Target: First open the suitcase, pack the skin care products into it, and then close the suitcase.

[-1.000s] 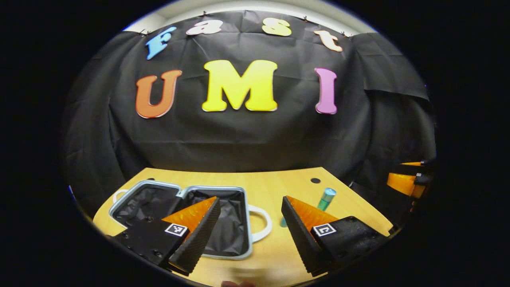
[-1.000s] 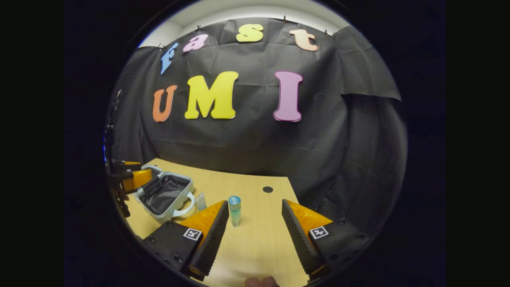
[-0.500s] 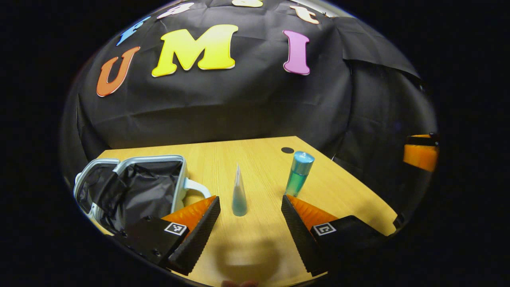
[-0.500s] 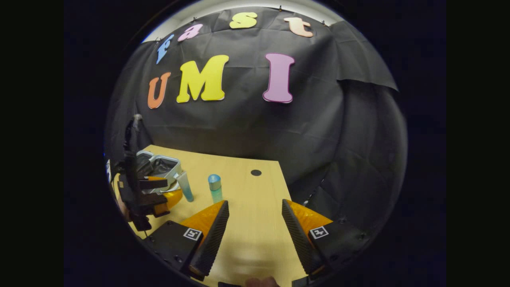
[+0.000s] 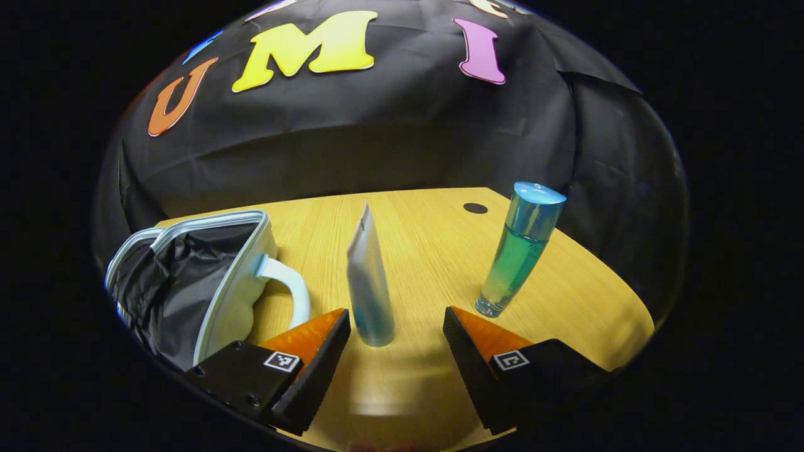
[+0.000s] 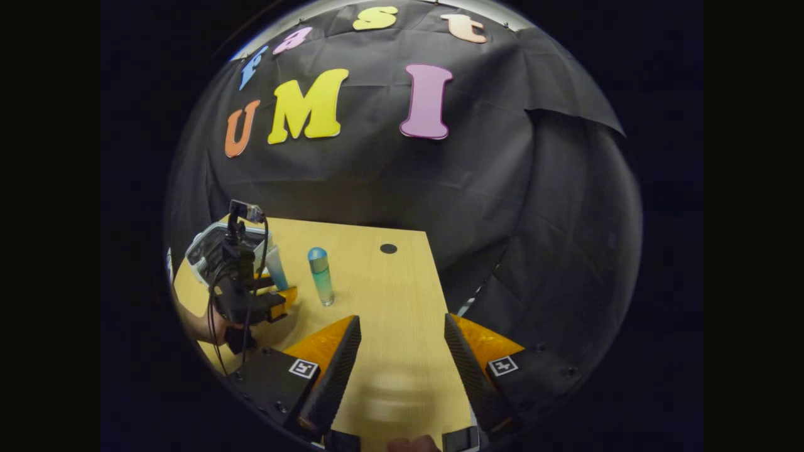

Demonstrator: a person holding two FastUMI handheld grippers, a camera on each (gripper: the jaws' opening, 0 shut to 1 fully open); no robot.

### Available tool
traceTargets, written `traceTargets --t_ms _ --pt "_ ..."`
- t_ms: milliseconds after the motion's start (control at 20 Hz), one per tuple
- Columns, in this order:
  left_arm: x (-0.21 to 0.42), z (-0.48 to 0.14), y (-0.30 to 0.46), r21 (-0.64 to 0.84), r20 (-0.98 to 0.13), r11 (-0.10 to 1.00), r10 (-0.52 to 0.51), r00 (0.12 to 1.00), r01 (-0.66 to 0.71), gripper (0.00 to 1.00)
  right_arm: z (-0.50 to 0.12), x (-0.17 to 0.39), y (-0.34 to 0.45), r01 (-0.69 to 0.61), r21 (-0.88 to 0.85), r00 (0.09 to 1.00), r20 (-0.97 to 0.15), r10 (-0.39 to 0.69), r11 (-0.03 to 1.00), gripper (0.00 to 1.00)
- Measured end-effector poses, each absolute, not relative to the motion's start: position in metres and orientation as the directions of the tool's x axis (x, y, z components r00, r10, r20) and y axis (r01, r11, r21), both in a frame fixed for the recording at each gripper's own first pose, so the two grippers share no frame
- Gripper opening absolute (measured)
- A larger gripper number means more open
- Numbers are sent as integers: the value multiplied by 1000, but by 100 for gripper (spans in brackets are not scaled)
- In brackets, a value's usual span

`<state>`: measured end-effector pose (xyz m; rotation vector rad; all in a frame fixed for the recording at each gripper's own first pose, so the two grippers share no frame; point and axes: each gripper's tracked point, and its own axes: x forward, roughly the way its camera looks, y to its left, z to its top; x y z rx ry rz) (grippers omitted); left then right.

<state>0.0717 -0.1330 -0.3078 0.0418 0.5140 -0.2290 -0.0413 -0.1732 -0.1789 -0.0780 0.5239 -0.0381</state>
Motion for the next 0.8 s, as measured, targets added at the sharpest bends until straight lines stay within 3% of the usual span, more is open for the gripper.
traceTargets --t_ms 100,150,200,250,450,550,700,750,800 --pt "74 -312 -133 -13 -498 976 -194 845 217 95 -177 -39 -171 11 -83 867 -495 -51 996 79" --pt "76 -315 -132 -7 -501 978 -185 846 210 100 -177 -39 -171 8 -82 867 -496 -48 997 79" --pt "78 -315 -131 -1 -502 979 -176 847 203 94 -177 -38 -171 7 -81 865 -499 -47 997 79" --pt "83 -314 -131 5 -492 981 -167 854 195 98 -179 -37 -171 8 -78 863 -503 -46 997 79" --pt "90 -324 -127 17 -546 987 -125 828 161 88 -180 -36 -173 20 -63 856 -514 -50 998 80" --pt "93 -329 -121 5 -569 990 -113 815 141 78 -178 -35 -173 26 -60 859 -509 -53 998 79" --pt "94 -329 -117 7 -577 991 -106 810 134 54 -176 -33 -172 28 -59 862 -504 -54 998 79" --pt "93 -330 -116 11 -584 990 -105 805 137 56 -176 -33 -170 28 -58 863 -503 -54 998 79" --pt "94 -329 -117 12 -585 990 -109 804 142 44 -176 -32 -170 29 -58 863 -502 -54 998 79"
